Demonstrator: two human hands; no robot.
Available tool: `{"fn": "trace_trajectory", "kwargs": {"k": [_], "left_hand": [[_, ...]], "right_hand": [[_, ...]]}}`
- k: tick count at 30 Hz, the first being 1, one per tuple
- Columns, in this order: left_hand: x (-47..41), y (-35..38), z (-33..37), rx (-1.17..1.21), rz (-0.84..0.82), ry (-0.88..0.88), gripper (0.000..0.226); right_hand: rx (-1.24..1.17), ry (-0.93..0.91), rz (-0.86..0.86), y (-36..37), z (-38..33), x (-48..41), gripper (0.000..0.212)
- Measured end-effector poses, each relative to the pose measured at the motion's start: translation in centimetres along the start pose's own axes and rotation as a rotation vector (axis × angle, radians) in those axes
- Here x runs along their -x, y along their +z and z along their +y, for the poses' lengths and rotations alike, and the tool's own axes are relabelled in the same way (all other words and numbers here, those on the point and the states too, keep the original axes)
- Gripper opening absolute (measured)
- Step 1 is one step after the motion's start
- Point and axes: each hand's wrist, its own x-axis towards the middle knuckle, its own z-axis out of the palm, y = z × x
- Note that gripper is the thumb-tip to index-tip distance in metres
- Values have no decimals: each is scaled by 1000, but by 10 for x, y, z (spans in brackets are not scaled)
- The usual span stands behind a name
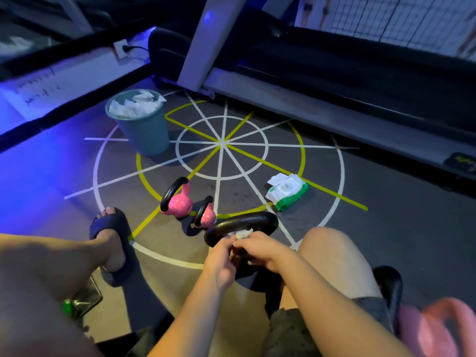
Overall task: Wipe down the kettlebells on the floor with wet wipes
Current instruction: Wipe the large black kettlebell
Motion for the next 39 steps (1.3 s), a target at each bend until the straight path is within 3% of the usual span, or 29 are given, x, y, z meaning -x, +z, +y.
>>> {"fn": "trace_trajectory", "kwargs": {"k": [3, 10, 13, 16, 19, 22, 24, 26, 29, 31, 37, 39], "left_hand": [[3, -10, 9, -100, 11, 70, 29], [8, -37, 14, -302, 245, 259, 6], [1, -49, 27, -765, 377, 595, 14], [-3, -54, 61, -1316, 183, 906, 24], [-3, -45, 94, -1718, -91, 833, 42], [-4, -40, 112, -1891, -205, 779, 43], [-7, -38, 120, -1882, -248, 775, 40], [-14, -38, 123, -1859, -285, 765, 34], [-18, -34, 126, -1851, -289, 731, 30], [-21, -30, 128, -1900, -298, 738, 28], [-31, -34, 132, -1821, -232, 765, 28], [-34, -36, 132, -1803, -230, 749, 31]], "right_hand": [[-591, 101, -1, 25, -6, -5, 7], [-1026, 153, 74, 46, 0, -19, 15], [-1366, 122, 222, 29, 1, -29, 18], [-1552, 50, 326, 12, 9, -34, 20], [-1545, 45, 375, 8, 11, -31, 19], [-1293, 58, 354, 35, 7, -29, 9], [-1252, 64, 278, 54, 3, -26, 12], [-1379, 42, 240, 52, 3, -27, 18], [-1589, 17, 393, 25, 8, -35, 18], [-1592, 27, 469, 19, 9, -38, 19], [-1052, 65, 386, 65, 11, -36, 16], [-1051, 80, 387, 62, 12, -40, 14]]}}
